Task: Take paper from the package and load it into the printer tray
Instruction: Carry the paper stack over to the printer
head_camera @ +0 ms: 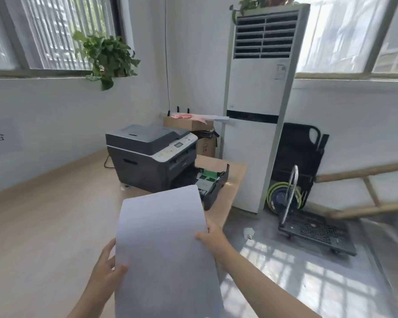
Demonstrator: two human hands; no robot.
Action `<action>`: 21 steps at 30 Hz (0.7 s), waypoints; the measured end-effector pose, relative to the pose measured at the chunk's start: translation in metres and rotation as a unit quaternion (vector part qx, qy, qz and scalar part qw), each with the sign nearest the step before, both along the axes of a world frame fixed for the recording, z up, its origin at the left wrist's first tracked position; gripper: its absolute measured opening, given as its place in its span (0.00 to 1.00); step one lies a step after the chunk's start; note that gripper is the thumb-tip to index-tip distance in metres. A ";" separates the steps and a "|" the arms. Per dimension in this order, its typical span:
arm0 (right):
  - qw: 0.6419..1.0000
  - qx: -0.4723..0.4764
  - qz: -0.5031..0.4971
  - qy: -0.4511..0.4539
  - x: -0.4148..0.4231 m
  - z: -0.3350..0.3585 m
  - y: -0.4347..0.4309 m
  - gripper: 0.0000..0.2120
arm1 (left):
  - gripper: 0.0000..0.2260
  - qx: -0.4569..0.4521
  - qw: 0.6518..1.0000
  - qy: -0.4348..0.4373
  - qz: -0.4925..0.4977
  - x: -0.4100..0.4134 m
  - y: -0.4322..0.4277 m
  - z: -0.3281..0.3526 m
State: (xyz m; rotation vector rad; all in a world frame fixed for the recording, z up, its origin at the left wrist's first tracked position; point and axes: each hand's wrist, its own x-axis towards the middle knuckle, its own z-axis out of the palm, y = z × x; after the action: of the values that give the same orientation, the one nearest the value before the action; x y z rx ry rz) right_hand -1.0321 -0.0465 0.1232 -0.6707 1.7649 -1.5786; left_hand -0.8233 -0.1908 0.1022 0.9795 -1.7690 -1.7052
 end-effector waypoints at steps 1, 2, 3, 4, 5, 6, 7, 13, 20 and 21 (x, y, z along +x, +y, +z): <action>1.000 0.004 -0.003 0.004 -0.019 0.003 -0.009 0.16 | 0.41 0.001 1.000 0.002 -0.003 -0.022 -0.009 -0.001; 1.000 0.013 -0.005 0.010 -0.039 0.007 -0.018 0.16 | 0.41 0.002 1.000 0.003 -0.003 -0.043 -0.019 -0.001; 1.000 0.022 -0.004 0.017 -0.058 0.012 -0.028 0.16 | 0.40 0.003 1.000 0.003 -0.002 -0.063 -0.029 0.000; 0.999 0.029 0.002 0.025 -0.076 0.016 -0.039 0.14 | 0.39 0.004 1.000 0.005 -0.001 -0.081 -0.039 0.000; 0.999 0.032 0.010 0.030 -0.094 0.020 -0.050 0.13 | 0.38 0.008 1.000 0.009 0.000 -0.098 -0.048 0.001; 0.999 0.029 0.016 0.034 -0.112 0.023 -0.061 0.13 | 0.36 0.011 1.000 0.014 -0.001 -0.114 -0.057 0.002; 0.999 0.025 0.019 0.035 -0.128 0.027 -0.072 0.13 | 0.35 0.013 1.000 0.021 0.000 -0.129 -0.066 0.004; 0.998 -0.016 0.063 0.027 -0.195 0.029 -0.131 0.13 | 0.34 0.013 0.997 0.056 0.054 -0.181 -0.108 0.007; 0.982 -0.055 0.179 -0.015 -0.241 -0.001 -0.219 0.14 | 0.19 0.018 0.985 0.039 0.170 -0.200 -0.150 -0.021; 0.979 -0.059 0.195 -0.019 -0.247 -0.004 -0.233 0.15 | 0.18 0.019 0.981 0.035 0.189 -0.204 -0.155 -0.022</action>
State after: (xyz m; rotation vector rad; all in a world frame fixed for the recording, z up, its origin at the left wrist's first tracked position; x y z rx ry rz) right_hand -1.2787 -0.2796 0.1195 -0.9717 1.4140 -1.4178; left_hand -1.0275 -0.3455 0.0803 1.1716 -1.4023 -1.5143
